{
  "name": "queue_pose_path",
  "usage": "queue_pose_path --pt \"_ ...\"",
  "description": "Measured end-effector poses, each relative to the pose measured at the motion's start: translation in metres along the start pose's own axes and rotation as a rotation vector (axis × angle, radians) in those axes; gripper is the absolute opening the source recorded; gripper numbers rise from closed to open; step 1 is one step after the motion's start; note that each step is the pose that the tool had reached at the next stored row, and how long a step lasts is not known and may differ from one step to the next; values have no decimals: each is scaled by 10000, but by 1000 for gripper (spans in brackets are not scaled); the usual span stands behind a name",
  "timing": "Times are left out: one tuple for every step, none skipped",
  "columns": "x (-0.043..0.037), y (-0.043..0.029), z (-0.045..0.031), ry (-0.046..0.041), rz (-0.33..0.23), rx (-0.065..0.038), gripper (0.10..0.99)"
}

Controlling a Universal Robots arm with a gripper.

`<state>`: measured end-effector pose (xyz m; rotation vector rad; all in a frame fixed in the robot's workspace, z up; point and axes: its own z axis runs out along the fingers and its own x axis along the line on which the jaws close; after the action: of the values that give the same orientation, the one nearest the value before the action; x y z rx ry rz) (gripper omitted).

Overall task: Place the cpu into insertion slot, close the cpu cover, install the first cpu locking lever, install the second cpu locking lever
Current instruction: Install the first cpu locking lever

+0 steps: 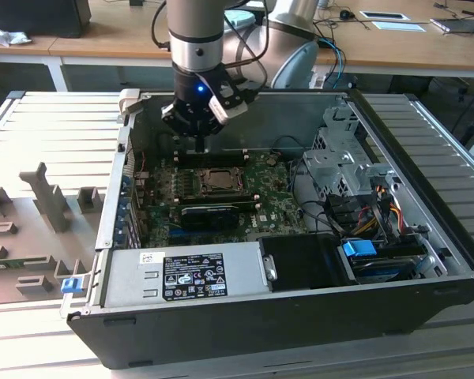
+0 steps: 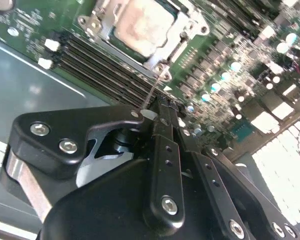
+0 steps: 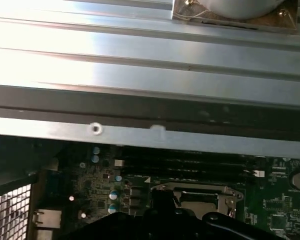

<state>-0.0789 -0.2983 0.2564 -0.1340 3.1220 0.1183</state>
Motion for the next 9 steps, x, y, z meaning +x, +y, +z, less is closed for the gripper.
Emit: queue_pose_path --pt "-88 -8 3 15 0 -1 106" --pt "-127 -11 5 24 3 -1 106" --pt "-176 -16 8 36 2 -3 106" --pt "-202 -18 9 41 2 -27 106" --pt "-216 -20 11 34 4 -121 106" --pt "-225 -21 13 24 6 -245 106" --pt "-240 -23 17 6 6 -453 106" --pt "-252 -28 43 -4 10 -530 106" --pt "-256 -31 71 -3 23 -528 106"
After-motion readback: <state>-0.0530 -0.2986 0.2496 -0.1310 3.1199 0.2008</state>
